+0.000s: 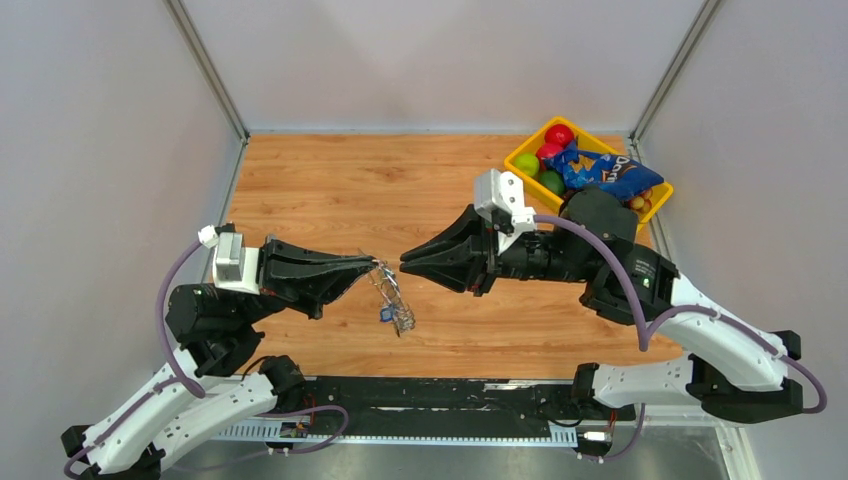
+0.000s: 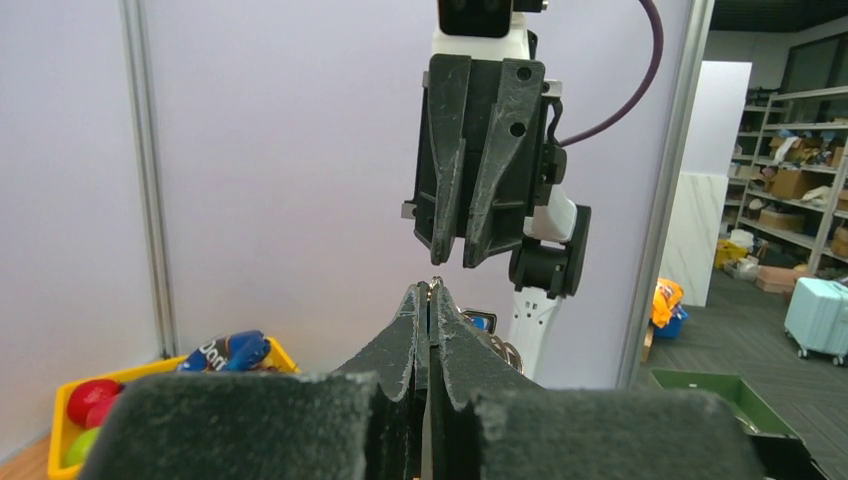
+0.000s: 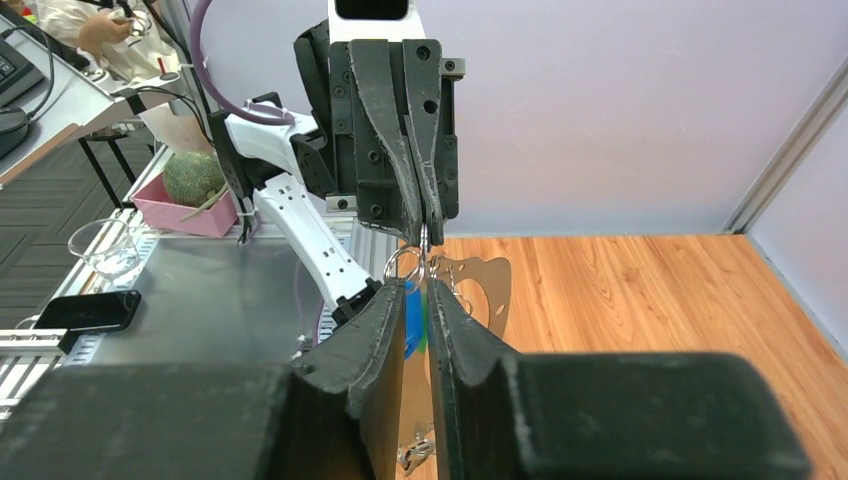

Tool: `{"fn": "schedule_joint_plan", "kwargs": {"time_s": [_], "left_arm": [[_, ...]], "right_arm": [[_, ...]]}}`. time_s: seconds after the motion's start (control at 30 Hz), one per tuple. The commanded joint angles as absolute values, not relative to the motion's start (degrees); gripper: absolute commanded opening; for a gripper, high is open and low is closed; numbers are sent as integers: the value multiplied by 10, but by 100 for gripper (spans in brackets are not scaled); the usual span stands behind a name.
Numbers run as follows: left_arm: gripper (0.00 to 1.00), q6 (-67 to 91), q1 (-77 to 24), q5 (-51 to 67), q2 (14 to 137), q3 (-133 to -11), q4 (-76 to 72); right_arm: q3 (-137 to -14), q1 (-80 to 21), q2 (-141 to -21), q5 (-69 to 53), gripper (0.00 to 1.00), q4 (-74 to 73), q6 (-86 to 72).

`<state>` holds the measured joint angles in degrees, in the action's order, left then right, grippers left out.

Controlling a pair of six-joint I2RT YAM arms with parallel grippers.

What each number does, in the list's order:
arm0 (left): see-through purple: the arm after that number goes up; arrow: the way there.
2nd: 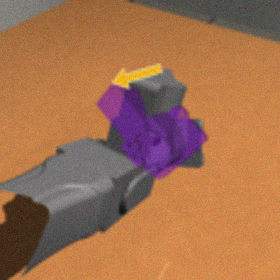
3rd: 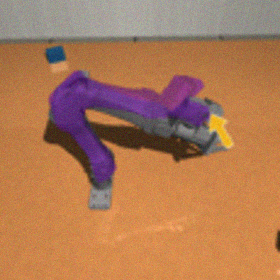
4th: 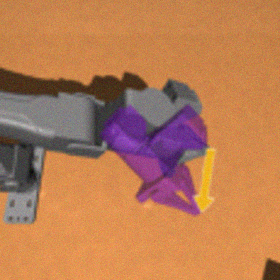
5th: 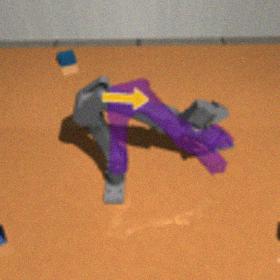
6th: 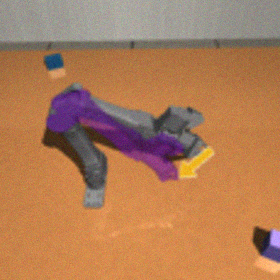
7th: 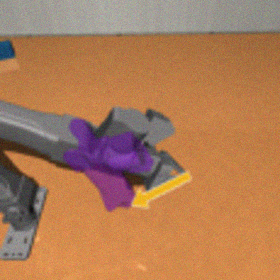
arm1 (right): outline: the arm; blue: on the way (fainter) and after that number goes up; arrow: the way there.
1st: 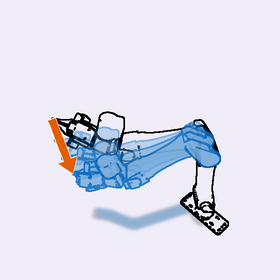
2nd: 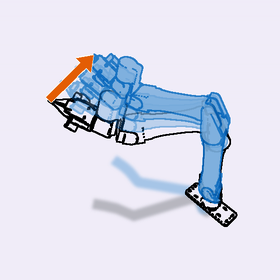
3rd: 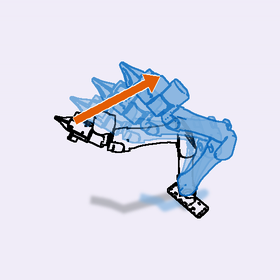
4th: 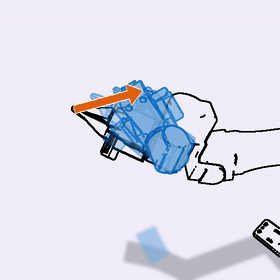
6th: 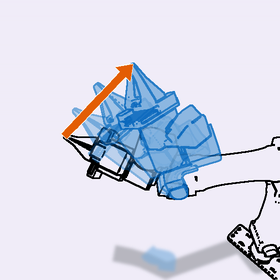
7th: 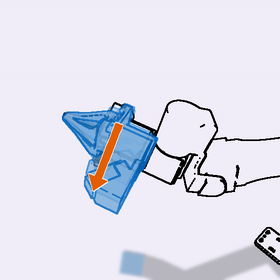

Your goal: Put the keys on the keyring

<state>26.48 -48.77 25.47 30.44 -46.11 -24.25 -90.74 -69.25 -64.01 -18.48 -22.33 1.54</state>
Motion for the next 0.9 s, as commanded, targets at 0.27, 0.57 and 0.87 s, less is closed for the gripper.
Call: {"fn": "schedule_joint_plan", "kwargs": {"time_s": [0.27, 0.57, 0.87], "left_arm": [[0, 276, -488, 240, 296, -454, -306], [0, 274, -488, 236, 291, -452, -311], [0, 278, -488, 234, 293, -450, -324]], "right_arm": [[-921, -695, -668, -217, 17, -176, -18], [-911, -695, -670, -223, 7, -175, -19], [-898, -695, -688, -242, 9, -167, -28]]}}
